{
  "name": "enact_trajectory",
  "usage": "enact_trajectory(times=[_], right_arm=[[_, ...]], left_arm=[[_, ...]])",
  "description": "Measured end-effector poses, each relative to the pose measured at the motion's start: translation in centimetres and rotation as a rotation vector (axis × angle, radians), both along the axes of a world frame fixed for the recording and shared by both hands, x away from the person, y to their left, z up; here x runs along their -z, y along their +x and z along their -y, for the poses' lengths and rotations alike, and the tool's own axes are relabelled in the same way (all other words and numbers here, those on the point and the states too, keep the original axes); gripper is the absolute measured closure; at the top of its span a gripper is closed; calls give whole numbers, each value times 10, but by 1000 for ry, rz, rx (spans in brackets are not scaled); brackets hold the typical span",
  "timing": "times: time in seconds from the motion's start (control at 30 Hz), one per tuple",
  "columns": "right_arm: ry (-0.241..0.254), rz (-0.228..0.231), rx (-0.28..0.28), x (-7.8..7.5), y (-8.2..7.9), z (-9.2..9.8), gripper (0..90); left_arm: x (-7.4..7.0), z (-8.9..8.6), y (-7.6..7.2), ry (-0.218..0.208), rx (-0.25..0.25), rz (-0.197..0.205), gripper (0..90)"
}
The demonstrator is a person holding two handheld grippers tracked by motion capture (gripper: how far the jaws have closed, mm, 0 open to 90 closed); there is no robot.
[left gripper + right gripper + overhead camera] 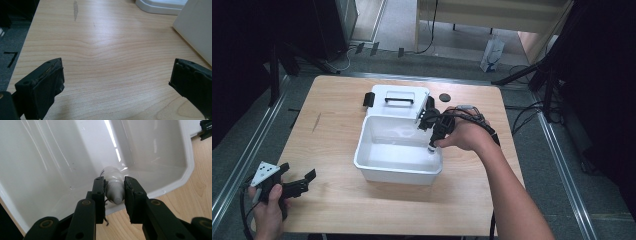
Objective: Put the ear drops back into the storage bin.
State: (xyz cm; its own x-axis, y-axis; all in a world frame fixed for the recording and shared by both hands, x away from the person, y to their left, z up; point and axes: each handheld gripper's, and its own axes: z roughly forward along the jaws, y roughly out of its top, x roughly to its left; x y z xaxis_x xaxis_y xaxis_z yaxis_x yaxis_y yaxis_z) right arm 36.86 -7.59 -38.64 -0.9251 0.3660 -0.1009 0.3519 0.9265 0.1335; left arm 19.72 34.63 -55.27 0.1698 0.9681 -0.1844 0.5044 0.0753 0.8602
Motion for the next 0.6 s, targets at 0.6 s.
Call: enact_trajectory(times=[0.6], right_arm=[[-77, 4, -122, 29, -4, -8, 720]], left_arm=[[0, 0, 0, 3, 4, -3, 0]])
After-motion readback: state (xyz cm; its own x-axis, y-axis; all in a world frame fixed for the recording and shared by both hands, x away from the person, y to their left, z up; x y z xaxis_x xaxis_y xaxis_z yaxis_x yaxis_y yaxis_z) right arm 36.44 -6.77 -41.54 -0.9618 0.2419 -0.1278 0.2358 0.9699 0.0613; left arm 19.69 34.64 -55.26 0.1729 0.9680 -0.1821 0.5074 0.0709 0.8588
